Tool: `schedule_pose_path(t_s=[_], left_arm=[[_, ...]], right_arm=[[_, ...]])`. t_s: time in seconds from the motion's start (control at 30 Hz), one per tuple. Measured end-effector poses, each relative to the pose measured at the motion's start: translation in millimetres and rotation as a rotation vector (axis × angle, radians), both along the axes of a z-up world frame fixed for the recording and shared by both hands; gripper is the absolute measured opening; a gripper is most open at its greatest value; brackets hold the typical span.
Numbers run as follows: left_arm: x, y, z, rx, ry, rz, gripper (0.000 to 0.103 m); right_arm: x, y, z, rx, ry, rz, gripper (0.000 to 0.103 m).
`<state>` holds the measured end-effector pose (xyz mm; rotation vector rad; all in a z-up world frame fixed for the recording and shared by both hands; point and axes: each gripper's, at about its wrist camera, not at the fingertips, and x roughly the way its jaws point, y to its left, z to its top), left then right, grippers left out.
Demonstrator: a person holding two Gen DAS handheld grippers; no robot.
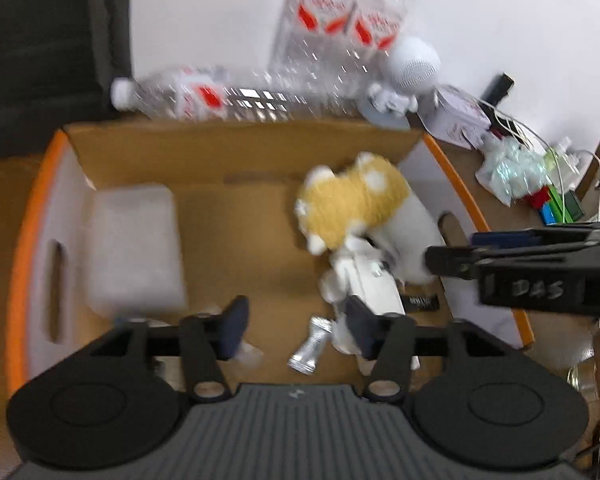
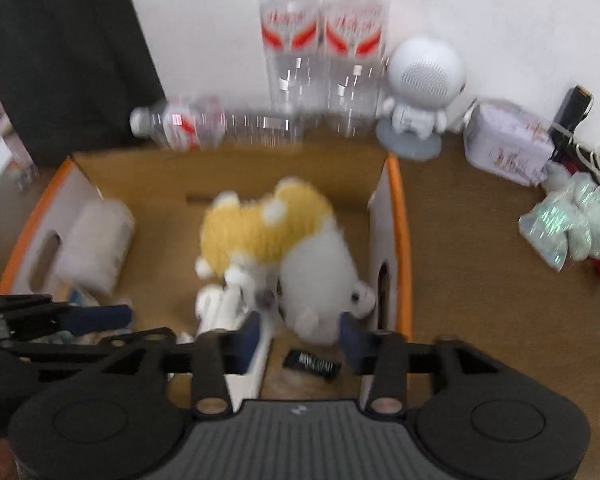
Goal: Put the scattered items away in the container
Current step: 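Lower both held items into the box and open both tools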
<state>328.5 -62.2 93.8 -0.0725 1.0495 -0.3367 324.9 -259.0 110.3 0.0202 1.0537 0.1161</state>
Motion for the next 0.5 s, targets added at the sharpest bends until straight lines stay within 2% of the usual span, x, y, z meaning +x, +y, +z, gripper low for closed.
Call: schedule_pose_path(t_s=[0.03, 0.07, 0.1, 0.13, 0.2, 0.37, 0.5], left_arm=[[0.2, 2.4, 6.2, 0.001, 0.005, 0.003, 0.077], [-0.3, 4.1, 12.5, 0.002, 0.004, 0.005, 0.091], [-2.3, 5.9, 18.8, 0.005, -0.006, 0.007, 0.099], [-6.2, 7.5, 24.2, 0.014, -0.023, 0.012, 0.1], [-12.6, 7.0, 30.8, 0.043, -0.03, 0.022, 0.101], [-28.6, 3.9, 36.7, 0.101, 0.014, 0.028, 0.102], [-50.6, 8.2, 50.4, 0.11, -0.008, 0.058, 0.102]], right_arm=[[0.3, -1.7, 7.3, 0.002, -0.01, -0.004, 0.055], [1.3, -2.5, 13.2, 0.005, -0.011, -0.007, 0.057], [2.0, -4.0, 17.7, 0.012, -0.004, -0.007, 0.064], [1.9, -5.3, 20.2, 0.024, 0.005, -0.01, 0.069], [-0.5, -4.9, 20.3, 0.032, 0.03, -0.006, 0.073], [-19.4, 0.4, 14.2, 0.036, 0.101, 0.017, 0.074], [-42.1, 3.0, 28.8, 0.067, 0.083, 0.024, 0.075]])
